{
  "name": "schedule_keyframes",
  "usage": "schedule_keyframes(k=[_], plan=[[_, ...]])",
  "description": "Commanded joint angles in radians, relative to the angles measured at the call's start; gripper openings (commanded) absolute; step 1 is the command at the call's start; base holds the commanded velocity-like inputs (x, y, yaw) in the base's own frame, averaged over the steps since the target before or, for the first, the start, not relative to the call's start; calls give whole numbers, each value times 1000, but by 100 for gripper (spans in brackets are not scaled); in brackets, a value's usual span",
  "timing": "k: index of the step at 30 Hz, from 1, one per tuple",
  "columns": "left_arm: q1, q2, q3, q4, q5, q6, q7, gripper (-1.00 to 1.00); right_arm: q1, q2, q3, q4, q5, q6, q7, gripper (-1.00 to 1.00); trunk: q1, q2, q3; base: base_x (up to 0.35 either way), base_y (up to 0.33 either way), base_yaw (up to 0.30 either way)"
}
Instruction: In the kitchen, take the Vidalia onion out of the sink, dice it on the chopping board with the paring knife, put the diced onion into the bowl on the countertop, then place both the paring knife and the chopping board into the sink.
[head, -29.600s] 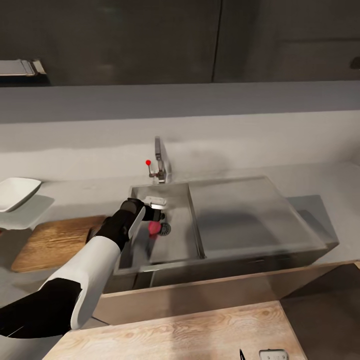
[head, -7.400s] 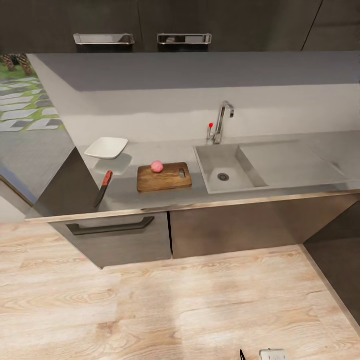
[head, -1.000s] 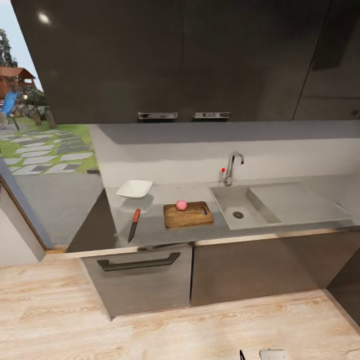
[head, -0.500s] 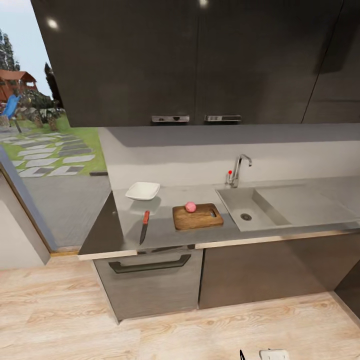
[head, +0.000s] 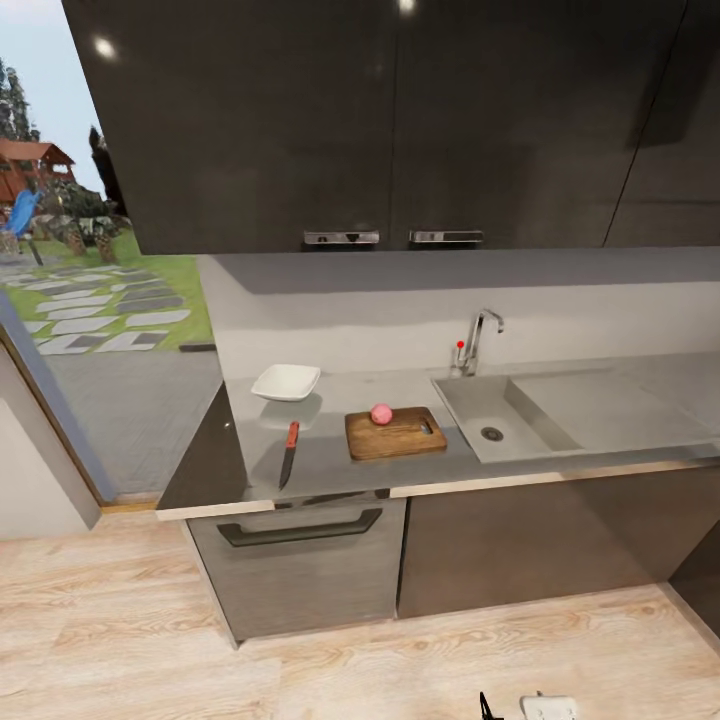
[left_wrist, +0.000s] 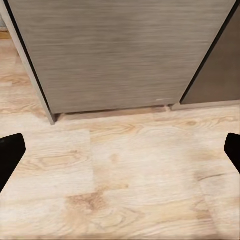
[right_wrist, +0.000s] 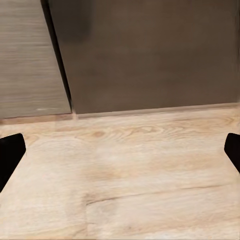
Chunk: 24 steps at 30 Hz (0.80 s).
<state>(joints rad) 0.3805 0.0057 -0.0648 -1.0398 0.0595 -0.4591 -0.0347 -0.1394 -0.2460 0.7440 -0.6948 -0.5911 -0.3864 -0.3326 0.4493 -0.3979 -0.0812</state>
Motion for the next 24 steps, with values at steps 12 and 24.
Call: schedule_keyframes(k=[12,24], plan=[[0,0,0,20,5,-1,-4,100,-2,-4,5,-62,121,-129,-57,100,1,-2,-2,0,0,0],[0,-10,-1,26,5,-1,-4,100,-2,-15,-22,-466,176,-43,-252,100,1,-2,-2,0,0,0]])
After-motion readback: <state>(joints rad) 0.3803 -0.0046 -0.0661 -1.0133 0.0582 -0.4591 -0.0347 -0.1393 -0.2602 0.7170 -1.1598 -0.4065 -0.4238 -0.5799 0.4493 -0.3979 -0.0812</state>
